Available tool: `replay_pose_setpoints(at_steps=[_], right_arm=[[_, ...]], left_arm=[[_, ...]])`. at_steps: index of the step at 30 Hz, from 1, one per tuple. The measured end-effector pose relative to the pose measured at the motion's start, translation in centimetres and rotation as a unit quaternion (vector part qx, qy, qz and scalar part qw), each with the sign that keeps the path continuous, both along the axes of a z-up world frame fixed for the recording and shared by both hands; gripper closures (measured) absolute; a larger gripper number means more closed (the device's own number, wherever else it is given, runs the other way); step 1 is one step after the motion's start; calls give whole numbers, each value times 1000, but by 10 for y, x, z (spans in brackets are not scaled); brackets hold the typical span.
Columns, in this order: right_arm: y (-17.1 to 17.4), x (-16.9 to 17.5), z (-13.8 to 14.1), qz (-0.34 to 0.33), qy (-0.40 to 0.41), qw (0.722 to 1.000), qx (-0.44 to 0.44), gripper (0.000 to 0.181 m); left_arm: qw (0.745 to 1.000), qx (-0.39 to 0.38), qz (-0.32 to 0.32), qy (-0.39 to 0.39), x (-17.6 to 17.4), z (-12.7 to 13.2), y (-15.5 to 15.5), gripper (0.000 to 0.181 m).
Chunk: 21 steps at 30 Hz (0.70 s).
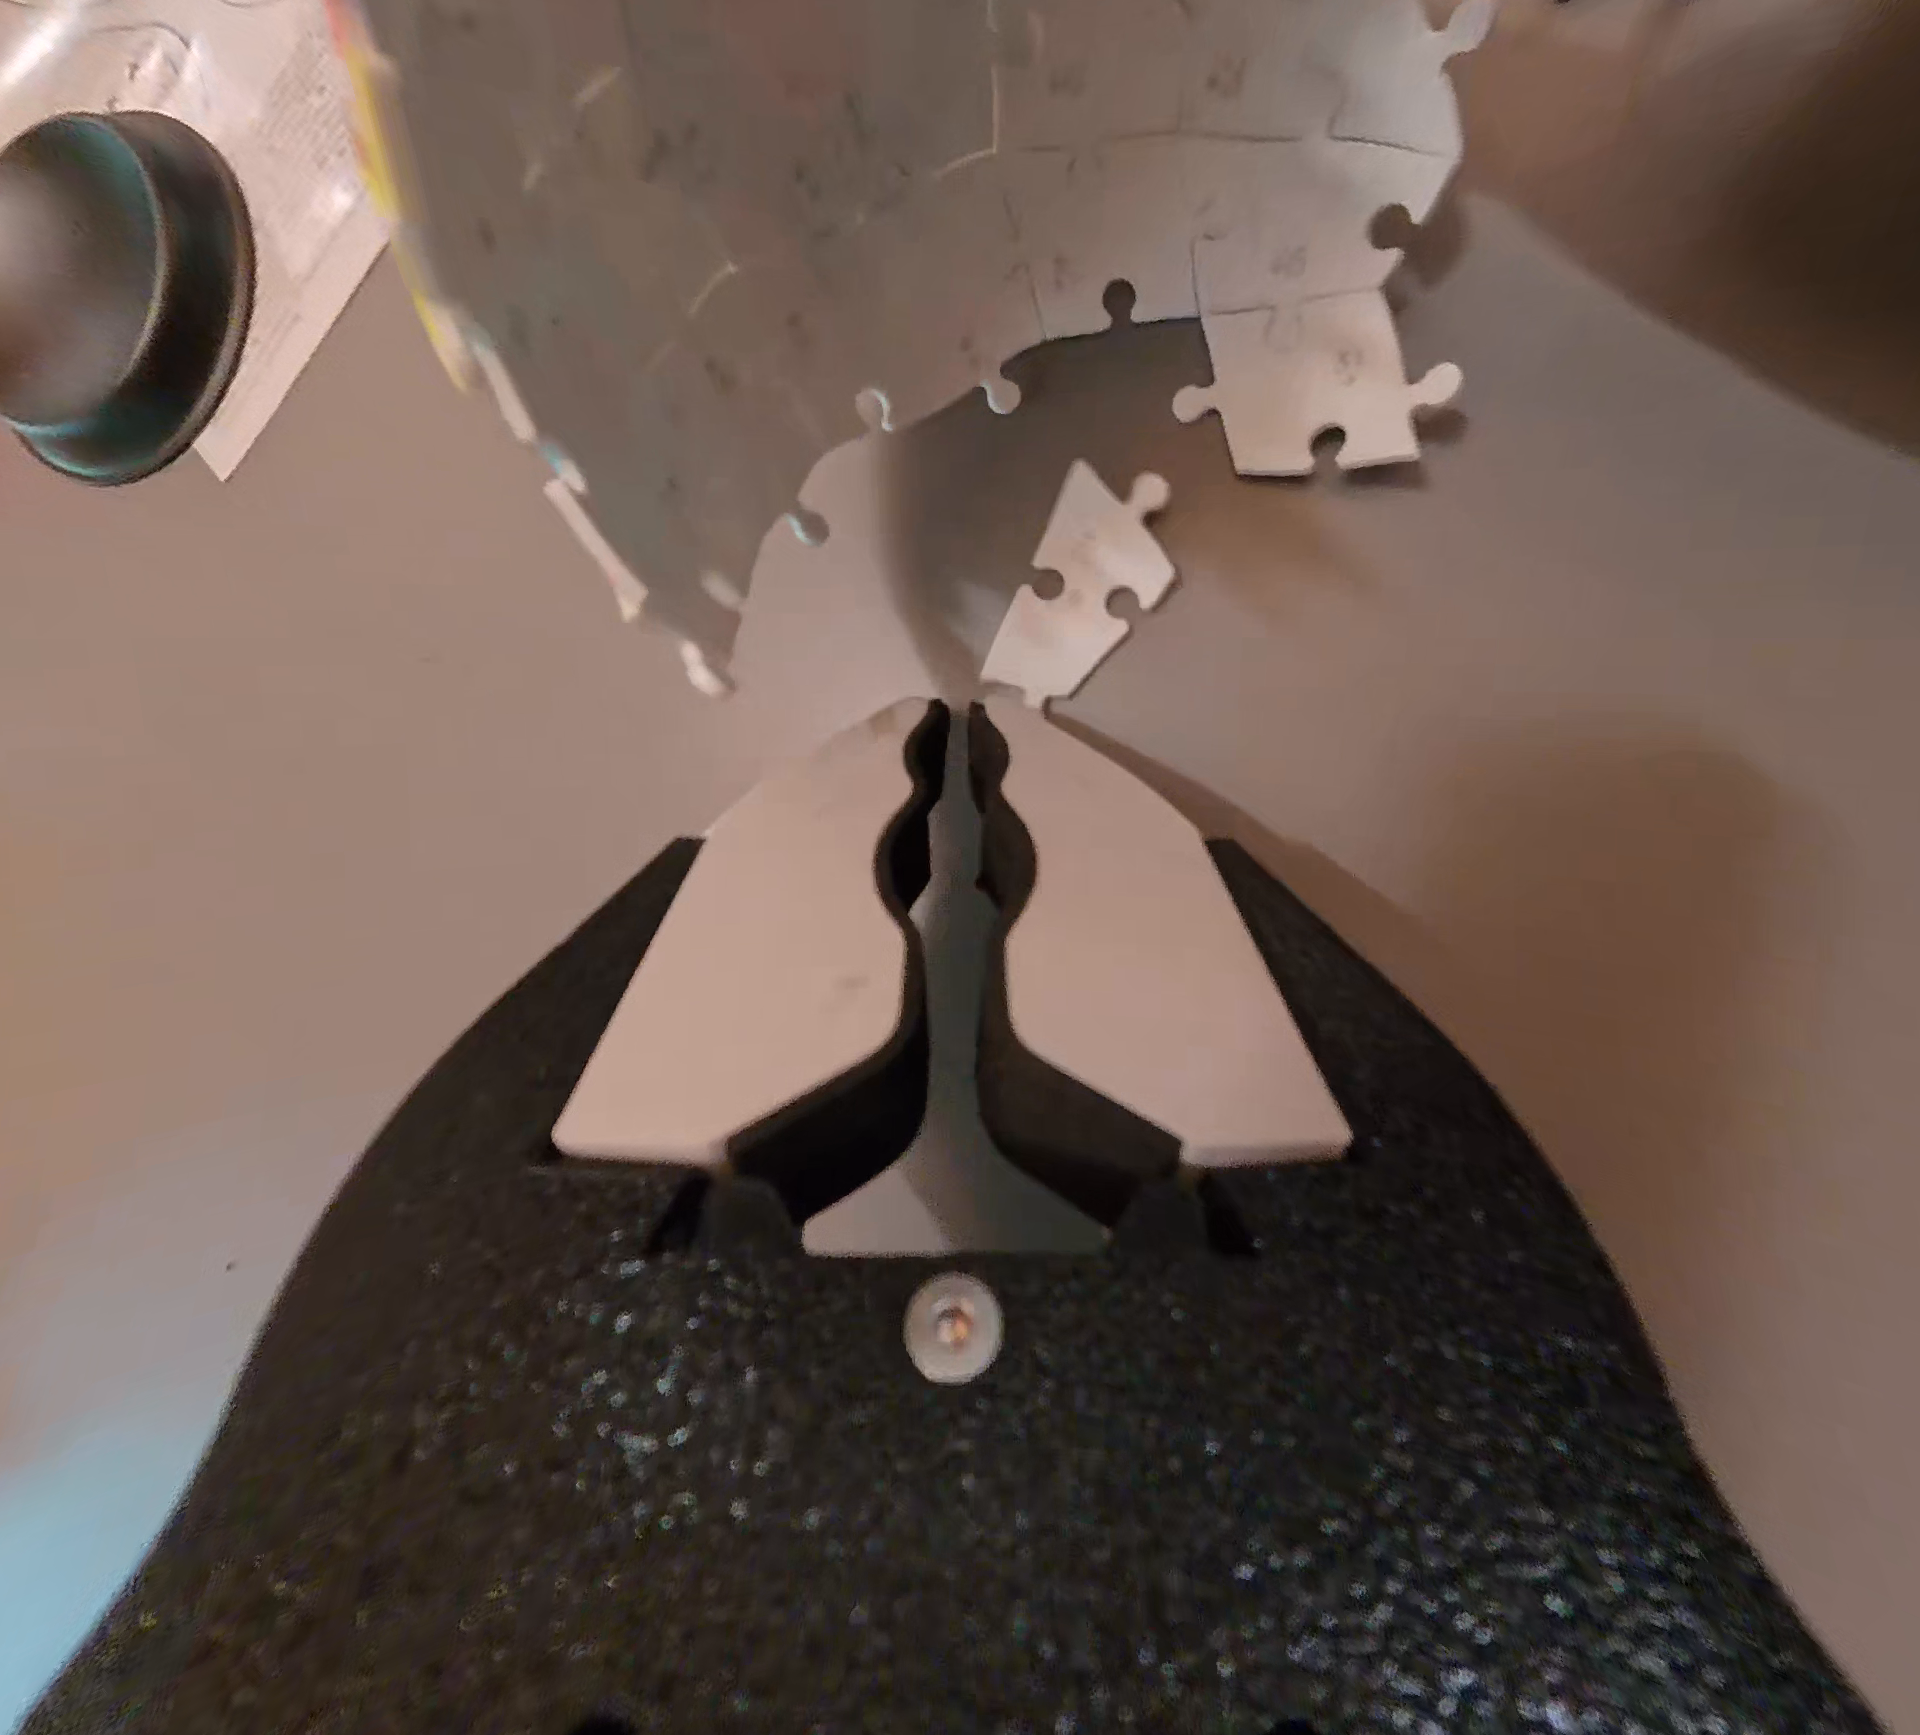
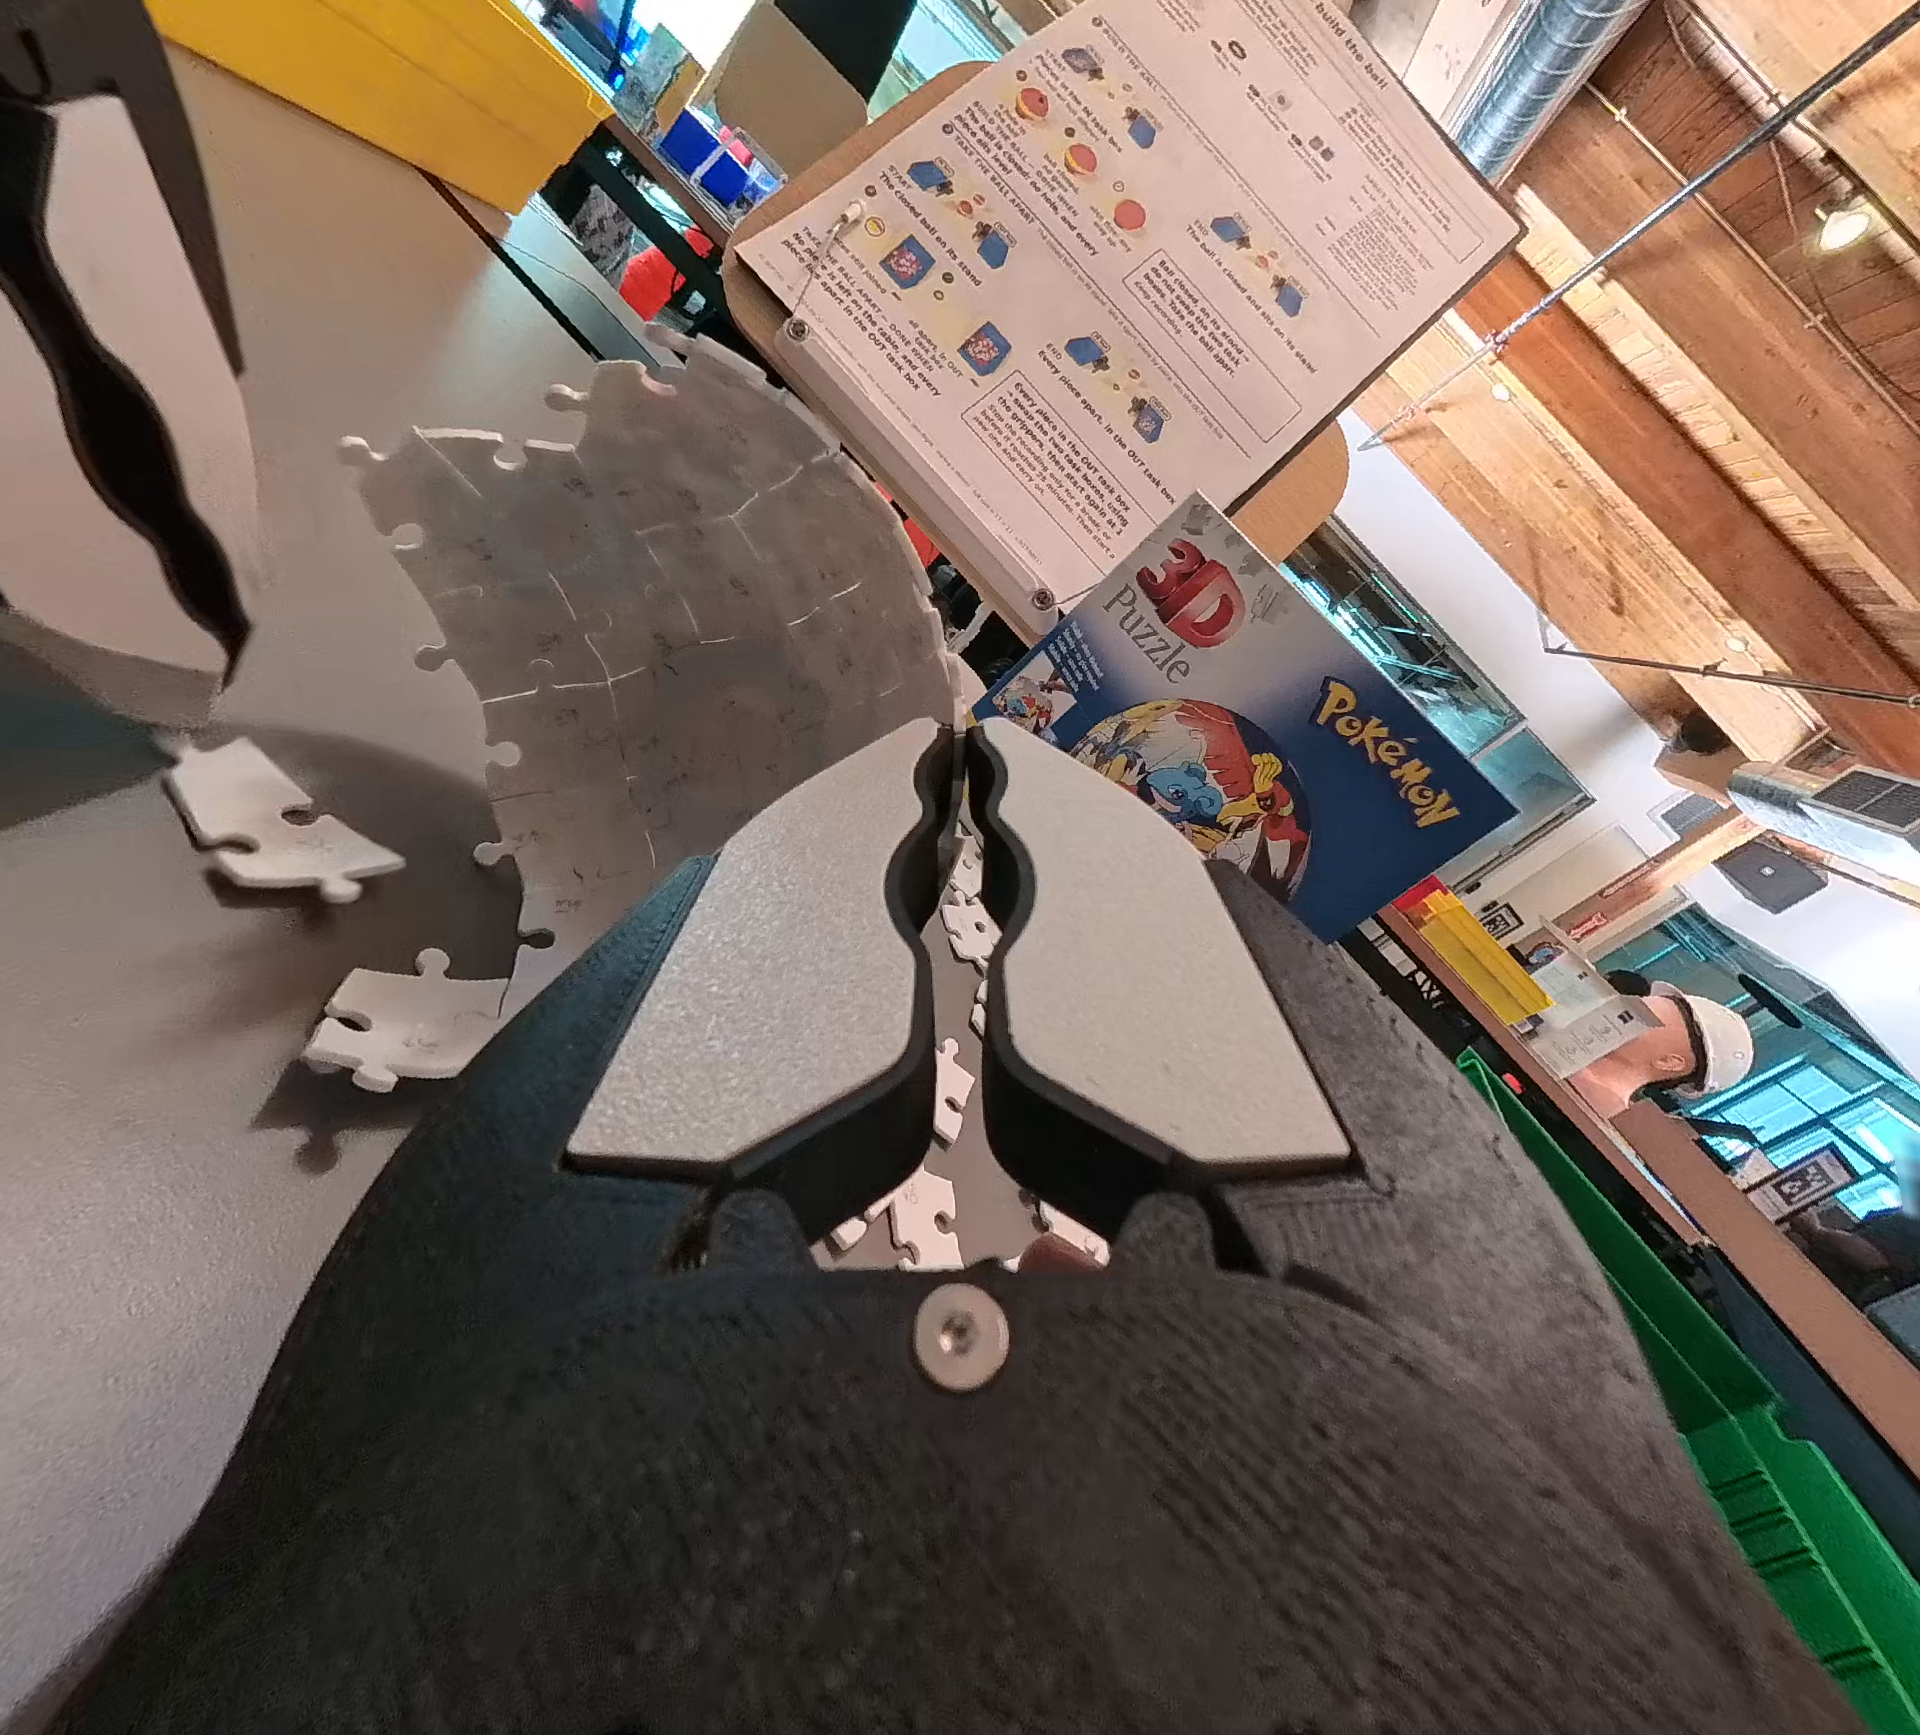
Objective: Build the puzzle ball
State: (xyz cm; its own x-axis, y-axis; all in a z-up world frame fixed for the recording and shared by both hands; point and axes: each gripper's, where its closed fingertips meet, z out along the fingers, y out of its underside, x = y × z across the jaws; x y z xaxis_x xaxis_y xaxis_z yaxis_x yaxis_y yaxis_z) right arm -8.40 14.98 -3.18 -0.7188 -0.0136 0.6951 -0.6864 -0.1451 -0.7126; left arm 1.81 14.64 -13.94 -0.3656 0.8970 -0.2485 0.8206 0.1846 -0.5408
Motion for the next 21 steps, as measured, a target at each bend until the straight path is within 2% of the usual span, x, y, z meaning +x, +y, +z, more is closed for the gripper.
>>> replay_pose_setpoints(at_steps=[6, 11, 15, 21], right_arm=[[0, 0, 0, -1, 1, 1000, 0, 179], [0, 0, 0, -1, 1, 1000, 0, 179], [0, 0, 0, -1, 1, 1000, 0, 179], [0, 0, 0, 0, 1, 1000, 0, 179]], left_arm=[[1000, -19, -6, -1, -7, -1, 0, 179], [1000, -5, -29, 0, -14, -2, 11, 180], [996, 26, -77, 34, -28, 1, 30, 180], [998, -46, -32, 17, -22, 8, 4, 173]])
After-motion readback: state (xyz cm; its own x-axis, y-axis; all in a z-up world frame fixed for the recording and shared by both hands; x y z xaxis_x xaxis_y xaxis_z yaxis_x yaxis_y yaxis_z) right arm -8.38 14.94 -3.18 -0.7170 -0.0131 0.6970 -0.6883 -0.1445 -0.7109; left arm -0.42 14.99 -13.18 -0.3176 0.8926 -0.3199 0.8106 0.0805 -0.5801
